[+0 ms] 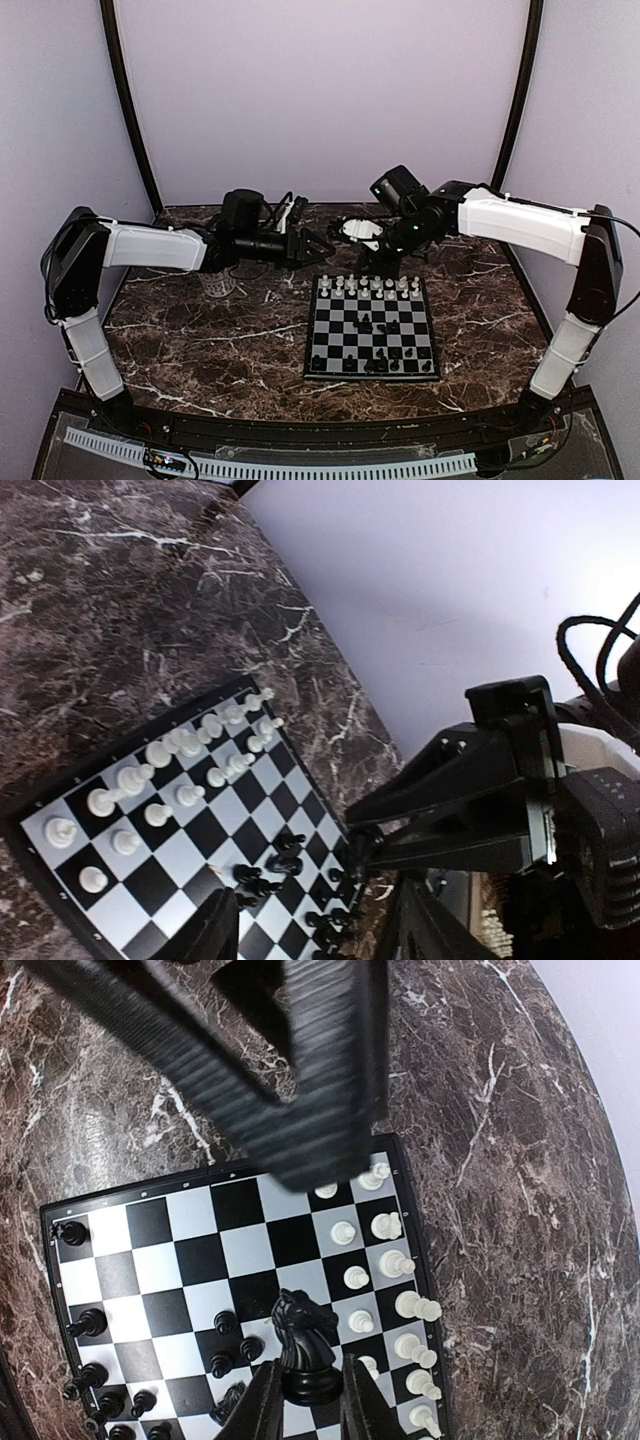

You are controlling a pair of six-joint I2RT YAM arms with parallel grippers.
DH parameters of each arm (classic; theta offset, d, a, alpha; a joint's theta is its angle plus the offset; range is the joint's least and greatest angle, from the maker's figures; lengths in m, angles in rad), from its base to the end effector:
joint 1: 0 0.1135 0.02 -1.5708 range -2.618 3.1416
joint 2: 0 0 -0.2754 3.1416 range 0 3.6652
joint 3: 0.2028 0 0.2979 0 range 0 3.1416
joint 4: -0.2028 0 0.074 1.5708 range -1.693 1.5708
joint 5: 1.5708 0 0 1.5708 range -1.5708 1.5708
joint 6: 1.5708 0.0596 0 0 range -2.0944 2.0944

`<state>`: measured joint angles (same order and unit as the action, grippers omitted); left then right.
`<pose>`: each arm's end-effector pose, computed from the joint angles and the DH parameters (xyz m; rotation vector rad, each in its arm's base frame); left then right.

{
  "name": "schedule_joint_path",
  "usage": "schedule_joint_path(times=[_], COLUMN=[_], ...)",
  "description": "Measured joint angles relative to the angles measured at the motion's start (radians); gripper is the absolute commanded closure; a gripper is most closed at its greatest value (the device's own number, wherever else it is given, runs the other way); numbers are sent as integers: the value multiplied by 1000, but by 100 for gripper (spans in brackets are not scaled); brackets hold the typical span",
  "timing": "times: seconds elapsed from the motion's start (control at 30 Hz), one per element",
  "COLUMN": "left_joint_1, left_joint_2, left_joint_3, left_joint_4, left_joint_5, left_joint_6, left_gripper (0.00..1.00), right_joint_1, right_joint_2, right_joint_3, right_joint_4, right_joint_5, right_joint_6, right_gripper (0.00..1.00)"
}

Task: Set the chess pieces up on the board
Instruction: Pass from the right arm to the left

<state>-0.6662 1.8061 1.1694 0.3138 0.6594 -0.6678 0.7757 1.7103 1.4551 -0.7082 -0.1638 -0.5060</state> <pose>0.3464 -0.3188 0.2176 0.5077 2.0679 -1.4766 0.3013 0.3091 0.2616 -1.5733 1.9999 0.3141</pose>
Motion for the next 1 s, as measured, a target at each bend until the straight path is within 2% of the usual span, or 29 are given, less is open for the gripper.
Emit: schedule_joint_path(times=[0.2, 0.4, 0.53, 0.77, 1.0], left_joint_1=[0, 0, 0, 0, 0], left_joint_2=[52, 122, 139, 160, 177], left_joint_3=[-43, -73, -78, -79, -82], left_joint_4=[221, 372, 429, 554, 606], left_joint_5=[132, 200, 226, 266, 280], left_joint_6=[-217, -381, -439, -537, -588], left_gripper=[47, 52, 55, 65, 75], right_joint_1=[0, 0, 0, 0, 0], right_joint_2=[25, 32, 38, 48, 53], right_joint_3=[42, 58, 72, 76, 80], right_joint_4=[14, 13, 12, 8, 4], right_joint_5=[19, 19, 6, -17, -27], right_joint_6=[23, 36, 37, 37, 37], right_gripper=[79, 79, 79, 79, 78])
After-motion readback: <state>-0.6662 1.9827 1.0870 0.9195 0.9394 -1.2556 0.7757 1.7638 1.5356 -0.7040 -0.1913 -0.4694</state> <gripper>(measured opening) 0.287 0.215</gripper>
